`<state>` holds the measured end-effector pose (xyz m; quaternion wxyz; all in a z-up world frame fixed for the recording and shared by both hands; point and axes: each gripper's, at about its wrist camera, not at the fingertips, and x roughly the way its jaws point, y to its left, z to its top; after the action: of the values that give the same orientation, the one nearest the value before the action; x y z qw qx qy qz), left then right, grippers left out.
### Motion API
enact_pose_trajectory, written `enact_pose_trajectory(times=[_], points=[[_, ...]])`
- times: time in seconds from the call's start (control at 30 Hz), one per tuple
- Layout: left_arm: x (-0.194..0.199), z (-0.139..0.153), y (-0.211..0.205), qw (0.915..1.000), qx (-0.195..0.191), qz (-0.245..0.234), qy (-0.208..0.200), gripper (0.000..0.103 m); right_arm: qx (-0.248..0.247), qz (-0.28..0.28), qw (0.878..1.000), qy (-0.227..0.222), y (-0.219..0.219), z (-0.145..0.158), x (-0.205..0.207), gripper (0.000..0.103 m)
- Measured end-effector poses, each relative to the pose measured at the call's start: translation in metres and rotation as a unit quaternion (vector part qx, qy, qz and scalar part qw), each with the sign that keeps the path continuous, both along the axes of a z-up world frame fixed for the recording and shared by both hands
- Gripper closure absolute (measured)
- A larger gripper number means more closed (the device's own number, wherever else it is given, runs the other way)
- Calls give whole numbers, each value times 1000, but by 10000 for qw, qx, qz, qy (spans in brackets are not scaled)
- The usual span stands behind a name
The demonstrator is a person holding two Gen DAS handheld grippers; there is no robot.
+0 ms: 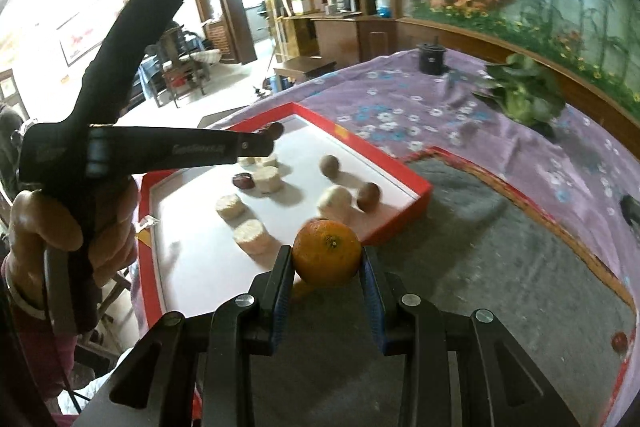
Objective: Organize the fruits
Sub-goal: 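Carry the red date and the orange over the red-rimmed tray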
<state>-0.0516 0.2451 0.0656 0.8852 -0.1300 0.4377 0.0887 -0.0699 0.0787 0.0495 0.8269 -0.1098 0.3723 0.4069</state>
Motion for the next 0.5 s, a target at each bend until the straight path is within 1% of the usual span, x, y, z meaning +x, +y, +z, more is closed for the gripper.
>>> enact_pose_trajectory(times=[0.2, 0.5], points=[[4, -7, 24, 9996, -94, 259, 91, 90, 2, 289, 9995, 103, 33, -3, 9, 71], [22, -26, 50, 9974, -196, 600, 338, 90, -242, 579, 9974, 347, 74, -23, 25, 71]])
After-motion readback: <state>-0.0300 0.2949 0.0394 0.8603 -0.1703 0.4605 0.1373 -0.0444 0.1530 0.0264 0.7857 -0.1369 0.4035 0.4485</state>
